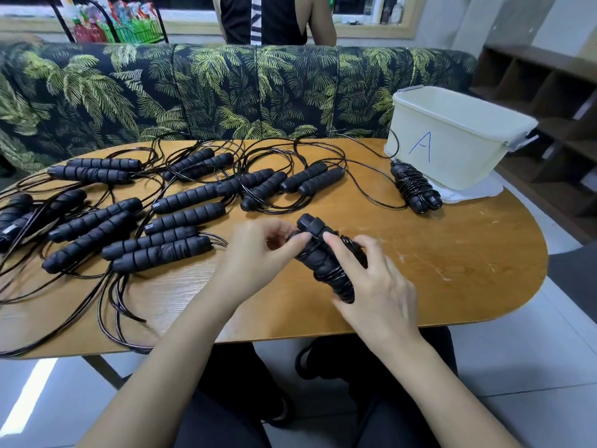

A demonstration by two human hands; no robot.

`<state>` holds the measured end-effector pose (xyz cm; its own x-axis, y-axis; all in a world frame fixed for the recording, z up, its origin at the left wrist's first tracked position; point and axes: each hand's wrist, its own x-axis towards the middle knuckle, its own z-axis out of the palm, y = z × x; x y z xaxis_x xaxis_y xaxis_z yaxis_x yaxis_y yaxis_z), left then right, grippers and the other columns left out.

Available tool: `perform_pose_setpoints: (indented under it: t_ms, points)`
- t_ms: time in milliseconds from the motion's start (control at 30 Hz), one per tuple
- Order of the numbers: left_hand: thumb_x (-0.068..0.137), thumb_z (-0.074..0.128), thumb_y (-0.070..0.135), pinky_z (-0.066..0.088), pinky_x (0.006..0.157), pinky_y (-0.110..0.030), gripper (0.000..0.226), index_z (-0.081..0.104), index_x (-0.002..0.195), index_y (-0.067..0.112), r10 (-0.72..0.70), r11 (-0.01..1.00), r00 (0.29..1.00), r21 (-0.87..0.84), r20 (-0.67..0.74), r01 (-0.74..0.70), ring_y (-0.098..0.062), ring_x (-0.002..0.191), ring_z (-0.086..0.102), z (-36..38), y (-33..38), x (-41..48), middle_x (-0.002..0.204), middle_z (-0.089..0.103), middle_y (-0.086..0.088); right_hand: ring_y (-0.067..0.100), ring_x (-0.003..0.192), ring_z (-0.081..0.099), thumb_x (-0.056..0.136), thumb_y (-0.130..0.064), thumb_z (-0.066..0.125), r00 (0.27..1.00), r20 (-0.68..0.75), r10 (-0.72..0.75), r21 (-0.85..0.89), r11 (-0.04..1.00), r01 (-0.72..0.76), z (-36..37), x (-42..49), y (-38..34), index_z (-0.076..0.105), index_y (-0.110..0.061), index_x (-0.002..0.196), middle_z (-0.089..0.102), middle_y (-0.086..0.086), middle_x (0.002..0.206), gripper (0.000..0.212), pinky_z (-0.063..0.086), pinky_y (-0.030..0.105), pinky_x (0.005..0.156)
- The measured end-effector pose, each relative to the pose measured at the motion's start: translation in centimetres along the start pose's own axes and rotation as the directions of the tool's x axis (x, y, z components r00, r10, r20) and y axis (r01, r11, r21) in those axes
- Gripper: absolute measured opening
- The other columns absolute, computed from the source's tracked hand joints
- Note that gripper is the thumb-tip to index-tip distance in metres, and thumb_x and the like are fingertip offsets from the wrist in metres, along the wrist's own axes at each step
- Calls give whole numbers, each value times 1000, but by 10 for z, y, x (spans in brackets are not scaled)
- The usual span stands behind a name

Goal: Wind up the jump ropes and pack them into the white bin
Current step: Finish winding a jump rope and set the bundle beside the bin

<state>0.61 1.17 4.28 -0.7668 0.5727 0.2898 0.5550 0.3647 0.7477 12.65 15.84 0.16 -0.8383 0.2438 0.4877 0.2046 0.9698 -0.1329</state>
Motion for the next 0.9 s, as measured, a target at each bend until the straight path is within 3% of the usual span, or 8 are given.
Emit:
perform_pose_setpoints:
  t_ms: [67, 133, 267, 433, 533, 700, 833, 900]
  points:
    - [91, 62, 35, 52, 75, -45, 23, 74, 88, 17, -27, 999, 997, -28, 66, 29, -25, 77, 65, 0, -4, 3, 78, 71, -7, 26, 81, 64, 47, -28, 92, 1000, 15, 11, 4, 1000, -11, 1, -1, 0, 44, -33, 140, 56, 8, 119, 105, 51, 34, 47]
    - [92, 61, 32, 53, 83, -44, 23, 75, 92, 14, -119, 966, 983, -210, 140, 147, -29, 85, 66, 2, -5, 4, 86, 72, -13, 26, 79, 65, 46, -30, 93, 999, 15, 30, 15, 999, -31, 1, -3, 1, 44, -33, 140, 56, 8, 118, 106, 50, 32, 47]
    - [93, 60, 29, 52, 86, -36, 26, 72, 94, 5, -362, 685, 924, -637, 124, 354, -20, 91, 63, 28, 4, 3, 93, 71, -12, 27, 72, 64, 47, -29, 93, 994, -38, 106, 1, 994, -106, 3, -1, -8, 44, -29, 141, 56, 10, 116, 106, 48, 30, 44]
    - [98, 44, 44, 51, 95, -45, 36, 60, 108, 13, -467, 662, 884, -666, -8, 343, -17, 102, 64, 53, 12, 16, 106, 69, -6, 28, 70, 64, 53, -31, 91, 985, -92, 144, -28, 989, -148, 10, 6, -21, 42, -28, 143, 55, 11, 115, 103, 43, 28, 42]
    - [99, 42, 44, 50, 93, -42, 43, 66, 99, 8, -448, 531, 887, -766, 108, 361, -22, 96, 67, 52, 14, 22, 98, 72, -8, 28, 69, 63, 56, -29, 88, 984, -86, 154, 15, 988, -153, 12, 6, -20, 38, -29, 145, 54, 11, 116, 102, 40, 27, 44]
    - [98, 44, 41, 53, 91, -37, 49, 65, 108, -3, -426, 378, 885, -852, 187, 362, -26, 97, 68, 53, 12, 20, 104, 72, -16, 23, 77, 62, 65, -29, 76, 989, -1, 146, 259, 955, -141, 14, 1, -12, 24, -45, 147, 47, -4, 121, 98, 47, 30, 57]
    - [97, 47, 40, 54, 87, -36, 43, 69, 99, 4, -384, 442, 898, -811, 215, 383, -22, 90, 69, 50, 11, 21, 101, 73, -13, 5, 90, 58, 65, -31, 79, 982, 63, 179, 517, 836, -186, 16, -3, -14, 12, -60, 143, 49, -18, 118, 107, 51, 30, 70]
    - [98, 48, 37, 56, 80, -34, 39, 70, 94, 5, -373, 509, 912, -784, 169, 354, -22, 85, 69, 47, 14, 25, 95, 74, -12, 3, 100, 57, 64, -36, 81, 958, 207, 197, 623, 729, -285, 15, -3, -12, 5, -64, 141, 51, -19, 125, 112, 52, 32, 80]
